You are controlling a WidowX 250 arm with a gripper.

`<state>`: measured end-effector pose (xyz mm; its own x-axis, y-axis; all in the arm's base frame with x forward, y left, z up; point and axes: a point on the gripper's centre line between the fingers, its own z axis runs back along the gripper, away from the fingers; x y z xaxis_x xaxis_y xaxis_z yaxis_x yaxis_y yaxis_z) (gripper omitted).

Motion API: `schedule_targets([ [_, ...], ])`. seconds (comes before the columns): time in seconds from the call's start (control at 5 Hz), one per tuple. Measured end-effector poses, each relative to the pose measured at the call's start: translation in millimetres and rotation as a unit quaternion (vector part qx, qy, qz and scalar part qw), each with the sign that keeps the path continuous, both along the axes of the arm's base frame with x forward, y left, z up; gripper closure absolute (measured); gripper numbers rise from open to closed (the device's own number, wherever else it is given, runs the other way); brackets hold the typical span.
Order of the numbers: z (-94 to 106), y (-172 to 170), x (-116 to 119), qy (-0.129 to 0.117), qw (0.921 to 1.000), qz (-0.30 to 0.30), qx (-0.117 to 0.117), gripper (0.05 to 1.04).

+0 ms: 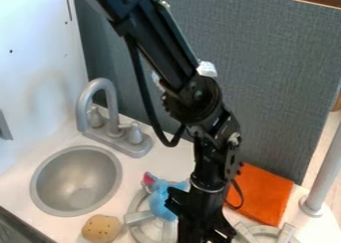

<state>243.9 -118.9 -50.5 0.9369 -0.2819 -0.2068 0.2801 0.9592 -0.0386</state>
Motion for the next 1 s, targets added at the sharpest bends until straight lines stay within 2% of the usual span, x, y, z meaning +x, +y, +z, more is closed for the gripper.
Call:
schedule_targets([
  [0.2,-8.7,5.5,-2.4,0.009,0.9998,0.005,0.020,0.973],
  [0.4,-11.5,4.1,0.8,0.006,0.9998,0.000,0.017,0.973],
  [0.6,-12.2,-2.0,1.8,0.002,1.0000,-0.008,-0.005,0.948],
  [0.8,-12.3,-1.6,2.1,0.006,0.9998,0.009,-0.017,0.742],
  [1.0,-6.4,3.5,1.9,-0.011,0.9988,0.036,-0.030,0.446],
])
